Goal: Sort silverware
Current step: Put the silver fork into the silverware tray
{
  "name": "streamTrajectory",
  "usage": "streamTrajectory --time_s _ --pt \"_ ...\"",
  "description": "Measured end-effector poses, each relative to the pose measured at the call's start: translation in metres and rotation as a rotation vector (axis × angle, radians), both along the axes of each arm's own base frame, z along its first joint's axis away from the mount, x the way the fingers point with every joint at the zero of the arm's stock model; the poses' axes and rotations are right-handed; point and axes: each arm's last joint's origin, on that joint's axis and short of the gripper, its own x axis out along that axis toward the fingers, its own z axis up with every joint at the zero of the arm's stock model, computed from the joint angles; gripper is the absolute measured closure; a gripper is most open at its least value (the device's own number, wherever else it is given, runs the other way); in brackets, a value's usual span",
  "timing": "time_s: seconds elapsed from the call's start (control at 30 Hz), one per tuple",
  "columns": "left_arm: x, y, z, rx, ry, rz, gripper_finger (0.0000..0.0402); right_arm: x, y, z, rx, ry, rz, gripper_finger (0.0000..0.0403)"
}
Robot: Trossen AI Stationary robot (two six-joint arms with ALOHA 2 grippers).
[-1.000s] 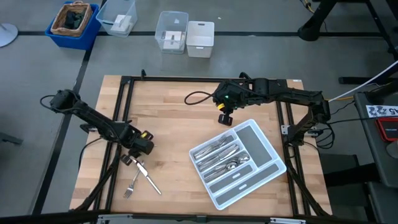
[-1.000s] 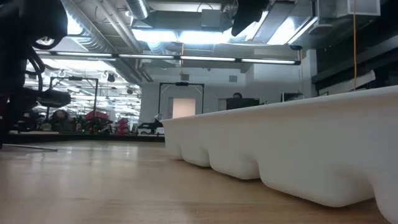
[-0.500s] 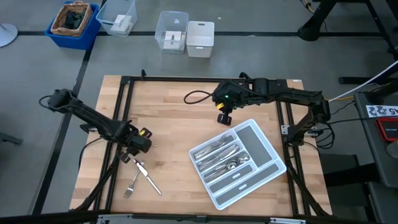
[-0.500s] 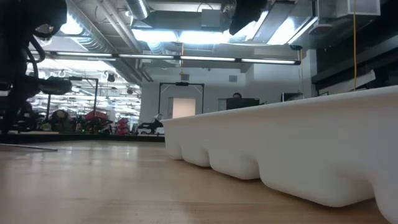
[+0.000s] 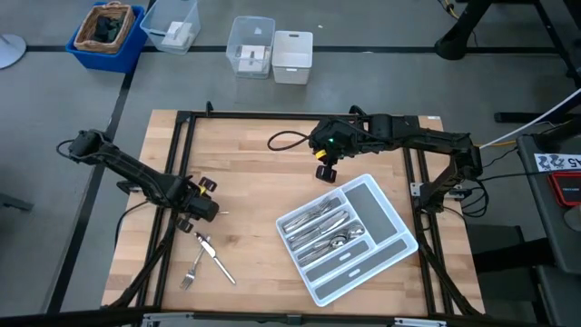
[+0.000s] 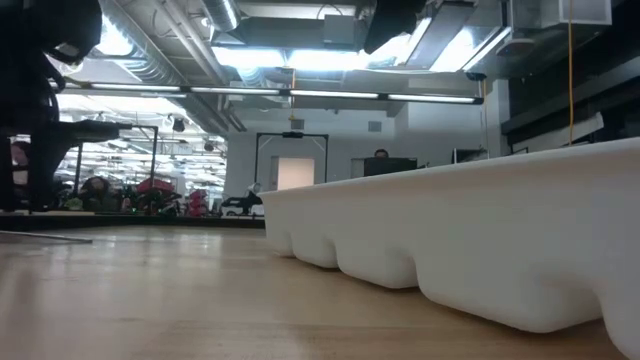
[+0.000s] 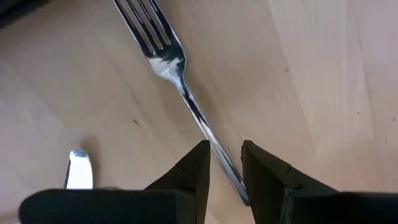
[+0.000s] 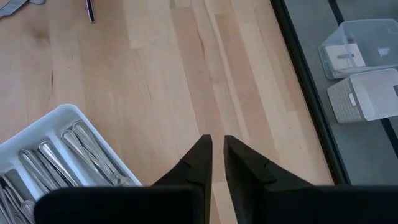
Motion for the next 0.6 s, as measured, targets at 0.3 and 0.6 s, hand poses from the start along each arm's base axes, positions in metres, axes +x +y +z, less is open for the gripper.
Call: streamTrajectory --time_s 0.3,0.6 --pt "-0.002 -0.002 0.000 -0.077 0.031 0.068 0.0322 0.000 0.000 0.000 0.000 0.000 0.000 0.0356" --pt "-0.007 0.000 -0.015 -0.074 0.037 0.075 0.0322 0.000 0.000 0.000 0.000 0.000 0.000 0.0356"
